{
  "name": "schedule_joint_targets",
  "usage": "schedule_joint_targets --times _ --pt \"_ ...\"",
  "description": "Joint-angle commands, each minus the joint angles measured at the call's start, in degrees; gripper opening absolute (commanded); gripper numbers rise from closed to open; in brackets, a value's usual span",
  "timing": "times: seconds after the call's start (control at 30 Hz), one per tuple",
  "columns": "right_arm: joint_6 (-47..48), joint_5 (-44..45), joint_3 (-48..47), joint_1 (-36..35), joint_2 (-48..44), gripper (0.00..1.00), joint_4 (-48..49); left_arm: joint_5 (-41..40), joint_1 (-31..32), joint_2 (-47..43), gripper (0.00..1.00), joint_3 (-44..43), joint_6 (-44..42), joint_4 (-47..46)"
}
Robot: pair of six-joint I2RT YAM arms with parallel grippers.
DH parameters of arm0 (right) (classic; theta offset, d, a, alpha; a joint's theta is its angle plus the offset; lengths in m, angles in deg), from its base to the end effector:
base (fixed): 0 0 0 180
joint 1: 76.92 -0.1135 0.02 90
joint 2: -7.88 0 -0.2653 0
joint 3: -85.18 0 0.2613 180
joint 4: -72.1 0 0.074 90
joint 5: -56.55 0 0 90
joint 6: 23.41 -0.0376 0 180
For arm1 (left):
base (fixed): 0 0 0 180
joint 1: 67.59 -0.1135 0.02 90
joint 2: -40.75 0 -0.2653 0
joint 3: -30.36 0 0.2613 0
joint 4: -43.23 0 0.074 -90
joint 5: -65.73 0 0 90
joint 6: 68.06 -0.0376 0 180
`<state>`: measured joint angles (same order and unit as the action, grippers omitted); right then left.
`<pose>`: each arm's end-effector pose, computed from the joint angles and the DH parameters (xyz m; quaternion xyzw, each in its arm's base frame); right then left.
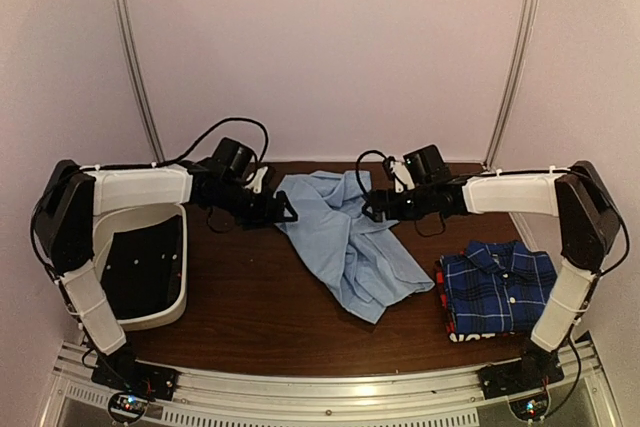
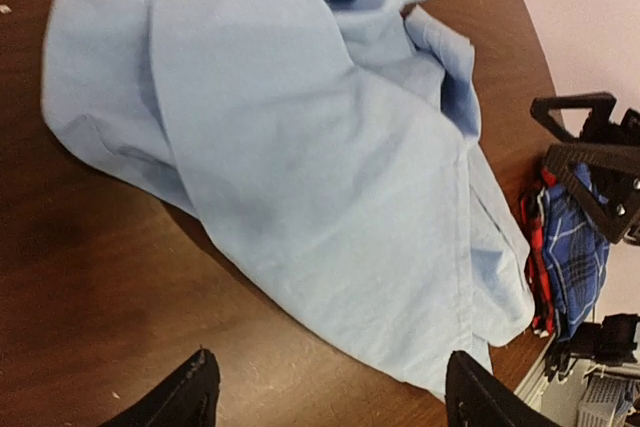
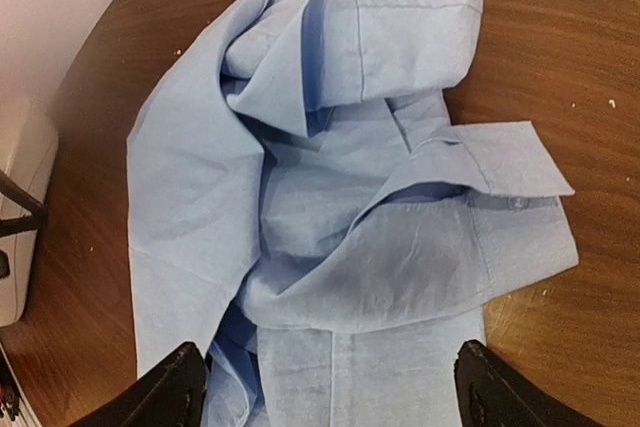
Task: Fold and stack the long sleeve shirts
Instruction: Flatten out the crumpled shirt at the center of the board.
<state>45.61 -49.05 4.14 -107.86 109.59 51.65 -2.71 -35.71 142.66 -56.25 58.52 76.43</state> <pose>0.3390 0.2150 0.2086 -0.1342 0.8937 0.2905 0.3145 0.3315 -0.2225 0.2225 0.0285 0.9206 -0.3404 0.1894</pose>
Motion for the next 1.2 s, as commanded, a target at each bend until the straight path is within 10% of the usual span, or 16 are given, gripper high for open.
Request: schedule_joint_targets --times 0.0,0.63,0.77,0.97,1.17 --pt "-0.16 1.91 4.58 -1.52 -4.06 0.87 0.52 -3.48 6.52 -2.79 0.79 3.43 1.05 -3.25" --pt "-1.31 4.77 8.53 -2.94 -5.97 0.86 1.43 -15.1 24.68 11.75 0.73 -8.11 2.13 8.36" --pt "-0.56 5.25 8.15 -3.67 -5.36 0.85 0.57 -14.88 24.81 12.26 0.56 -8.04 2.34 9.13" --pt "1.17 6.21 7.91 -5.18 -4.62 0.82 -1.34 -18.53 24.81 10.68 0.02 -7.11 3.8 10.85" --pt "3.66 8.09 8.23 -6.91 -3.49 0.74 -4.11 -29.23 22.73 5.64 0.0 -5.93 5.85 16.06"
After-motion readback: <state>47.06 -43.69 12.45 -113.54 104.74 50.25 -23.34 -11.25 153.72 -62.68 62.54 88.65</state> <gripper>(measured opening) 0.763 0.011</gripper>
